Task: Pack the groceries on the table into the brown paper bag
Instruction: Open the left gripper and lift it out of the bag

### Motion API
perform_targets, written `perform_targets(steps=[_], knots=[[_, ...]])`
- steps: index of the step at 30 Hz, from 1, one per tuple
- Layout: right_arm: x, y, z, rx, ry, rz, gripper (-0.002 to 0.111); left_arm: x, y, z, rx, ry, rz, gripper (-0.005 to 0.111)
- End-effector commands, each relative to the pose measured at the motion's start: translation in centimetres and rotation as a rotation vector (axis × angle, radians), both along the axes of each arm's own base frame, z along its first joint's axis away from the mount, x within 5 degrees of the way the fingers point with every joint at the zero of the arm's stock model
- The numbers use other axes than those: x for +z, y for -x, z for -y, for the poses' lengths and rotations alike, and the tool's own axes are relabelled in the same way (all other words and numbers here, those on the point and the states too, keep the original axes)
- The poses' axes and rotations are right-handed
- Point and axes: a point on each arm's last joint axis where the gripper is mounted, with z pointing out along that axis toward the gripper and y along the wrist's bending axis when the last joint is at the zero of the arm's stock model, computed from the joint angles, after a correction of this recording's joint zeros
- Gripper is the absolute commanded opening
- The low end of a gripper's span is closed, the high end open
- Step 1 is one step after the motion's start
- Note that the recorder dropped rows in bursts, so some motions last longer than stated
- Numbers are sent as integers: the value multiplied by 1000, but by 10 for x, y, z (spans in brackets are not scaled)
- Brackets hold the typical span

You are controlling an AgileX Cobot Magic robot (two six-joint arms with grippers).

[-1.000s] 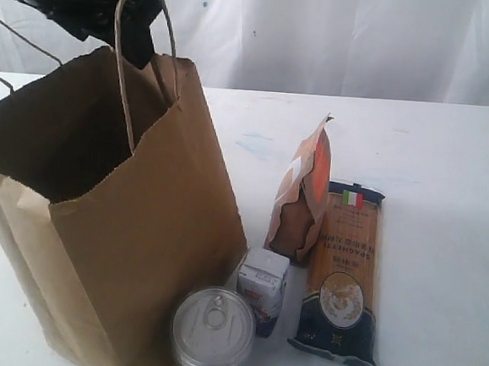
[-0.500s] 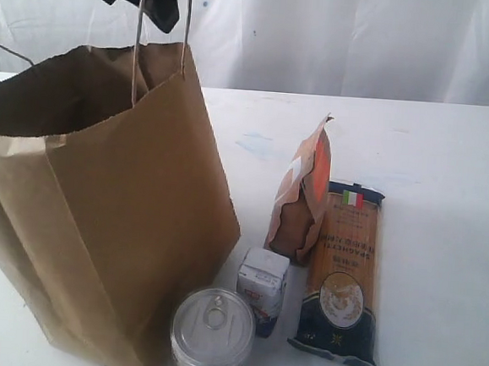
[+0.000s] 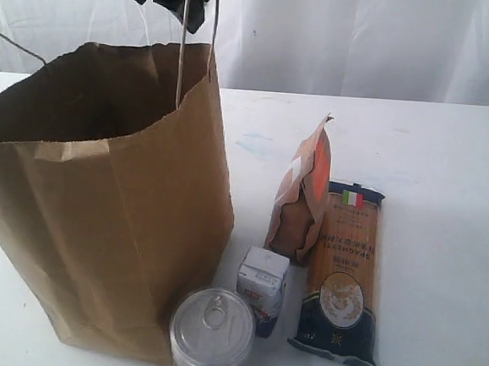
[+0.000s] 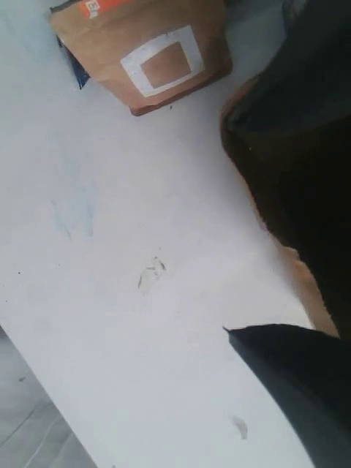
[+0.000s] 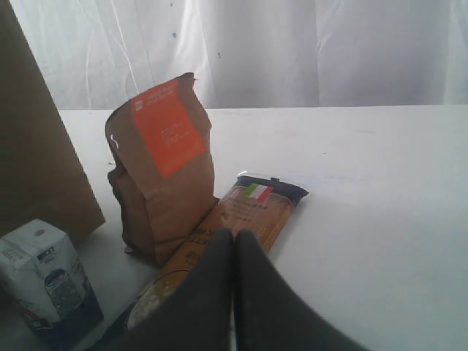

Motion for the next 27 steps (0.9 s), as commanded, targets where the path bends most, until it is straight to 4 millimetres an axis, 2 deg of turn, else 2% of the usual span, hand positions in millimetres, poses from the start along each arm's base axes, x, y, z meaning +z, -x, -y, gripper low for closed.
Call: perform_targets(steps=[1, 8, 27], knots=[[0, 0, 0, -9, -9, 17, 0, 2, -3, 5, -17, 11, 12, 73], [1, 0, 0, -9, -12, 29, 0, 11, -7, 12, -41, 57, 55, 73], [1, 0, 0, -9, -12, 29, 0, 14, -11, 14, -80, 51, 128, 73]])
